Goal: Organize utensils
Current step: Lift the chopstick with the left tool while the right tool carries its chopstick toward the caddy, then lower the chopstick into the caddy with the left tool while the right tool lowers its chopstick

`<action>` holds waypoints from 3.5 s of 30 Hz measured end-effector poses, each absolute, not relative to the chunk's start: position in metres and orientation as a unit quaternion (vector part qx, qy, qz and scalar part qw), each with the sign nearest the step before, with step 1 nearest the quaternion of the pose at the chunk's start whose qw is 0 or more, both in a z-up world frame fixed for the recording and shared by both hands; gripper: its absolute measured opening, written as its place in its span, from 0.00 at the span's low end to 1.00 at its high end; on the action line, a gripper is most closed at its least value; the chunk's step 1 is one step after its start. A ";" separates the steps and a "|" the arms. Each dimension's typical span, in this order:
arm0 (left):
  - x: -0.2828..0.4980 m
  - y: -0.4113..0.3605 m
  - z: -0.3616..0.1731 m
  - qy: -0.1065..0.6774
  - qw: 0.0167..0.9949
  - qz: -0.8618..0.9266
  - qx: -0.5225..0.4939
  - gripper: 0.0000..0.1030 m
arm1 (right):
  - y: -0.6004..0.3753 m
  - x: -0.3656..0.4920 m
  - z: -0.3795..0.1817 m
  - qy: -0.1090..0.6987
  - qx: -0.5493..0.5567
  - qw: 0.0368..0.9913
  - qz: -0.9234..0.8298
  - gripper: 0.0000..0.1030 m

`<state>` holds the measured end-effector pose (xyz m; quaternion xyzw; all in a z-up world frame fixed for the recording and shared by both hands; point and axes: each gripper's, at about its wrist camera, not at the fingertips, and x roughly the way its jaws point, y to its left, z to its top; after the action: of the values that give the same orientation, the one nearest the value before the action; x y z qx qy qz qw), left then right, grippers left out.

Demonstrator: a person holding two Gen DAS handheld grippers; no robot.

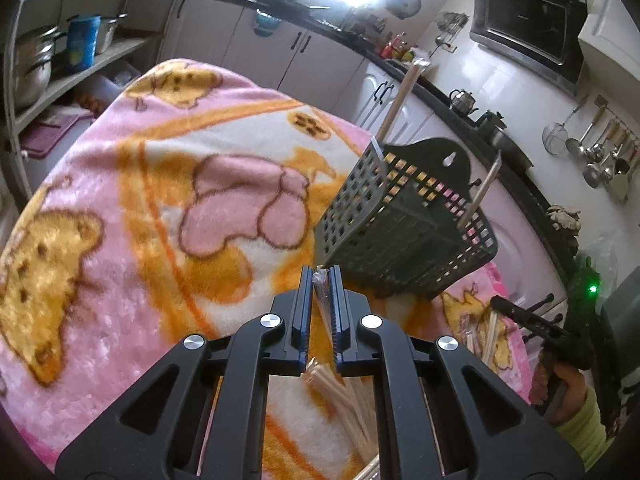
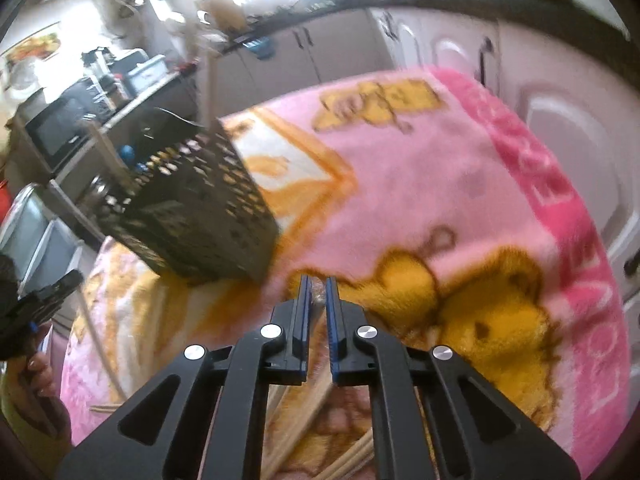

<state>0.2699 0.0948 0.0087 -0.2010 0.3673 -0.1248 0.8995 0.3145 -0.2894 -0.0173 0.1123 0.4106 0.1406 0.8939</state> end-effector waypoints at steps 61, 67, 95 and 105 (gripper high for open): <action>0.345 0.013 0.187 0.202 0.967 -0.133 -0.083 0.02 | -0.213 0.402 0.176 0.173 0.035 0.969 0.172 0.06; 0.354 0.014 0.164 0.214 0.964 -0.128 -0.087 0.02 | -0.208 0.406 0.161 0.171 0.038 0.969 0.173 0.06; 0.350 0.014 0.097 0.254 0.953 -0.137 -0.091 0.02 | -0.196 0.409 0.090 0.209 0.049 0.960 0.177 0.06; 0.346 0.016 0.089 0.260 0.952 -0.138 -0.080 0.02 | -0.196 0.406 0.082 0.243 0.053 0.951 0.185 0.06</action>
<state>0.3458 0.0157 0.0886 -0.0796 0.2603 -0.1381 0.9523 0.4058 -0.1961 0.0823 0.0525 0.2425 0.1854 0.9508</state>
